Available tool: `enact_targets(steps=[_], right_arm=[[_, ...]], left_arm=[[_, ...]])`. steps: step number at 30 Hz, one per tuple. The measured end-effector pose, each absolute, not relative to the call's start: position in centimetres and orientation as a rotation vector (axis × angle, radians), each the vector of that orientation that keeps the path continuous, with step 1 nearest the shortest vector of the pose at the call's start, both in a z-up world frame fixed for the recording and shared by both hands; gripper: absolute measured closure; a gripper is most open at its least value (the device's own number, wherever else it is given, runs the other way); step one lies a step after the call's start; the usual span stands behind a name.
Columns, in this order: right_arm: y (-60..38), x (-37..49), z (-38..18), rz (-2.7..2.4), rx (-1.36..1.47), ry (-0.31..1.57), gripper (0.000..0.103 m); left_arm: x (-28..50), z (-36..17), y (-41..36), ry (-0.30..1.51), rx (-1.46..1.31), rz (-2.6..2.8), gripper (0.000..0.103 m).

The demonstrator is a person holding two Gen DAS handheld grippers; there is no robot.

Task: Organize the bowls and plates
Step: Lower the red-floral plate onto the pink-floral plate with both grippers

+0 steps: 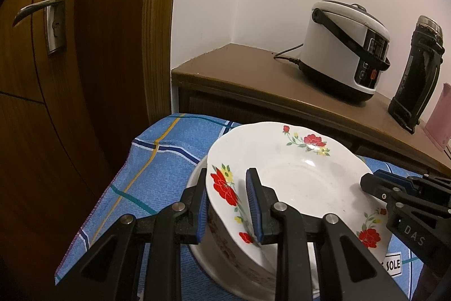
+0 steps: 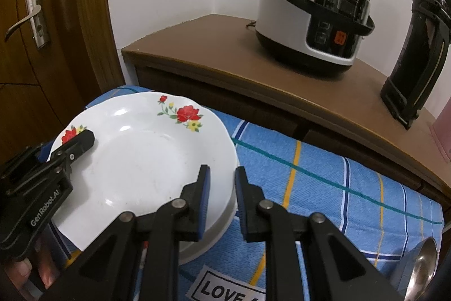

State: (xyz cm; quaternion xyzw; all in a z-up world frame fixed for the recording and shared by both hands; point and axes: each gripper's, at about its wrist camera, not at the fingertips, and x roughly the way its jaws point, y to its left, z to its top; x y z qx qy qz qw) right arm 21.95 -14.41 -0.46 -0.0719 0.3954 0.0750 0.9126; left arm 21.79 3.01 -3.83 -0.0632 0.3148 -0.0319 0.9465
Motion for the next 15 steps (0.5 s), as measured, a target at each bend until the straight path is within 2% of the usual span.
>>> enact_targets(steps=[15], right_arm=[[-14.51, 22.45, -0.89, 0.157, -0.147, 0.83, 0.085]], left_arm=[[21.88, -4.0, 2.99, 0.658, -0.131, -0.07, 0.076]])
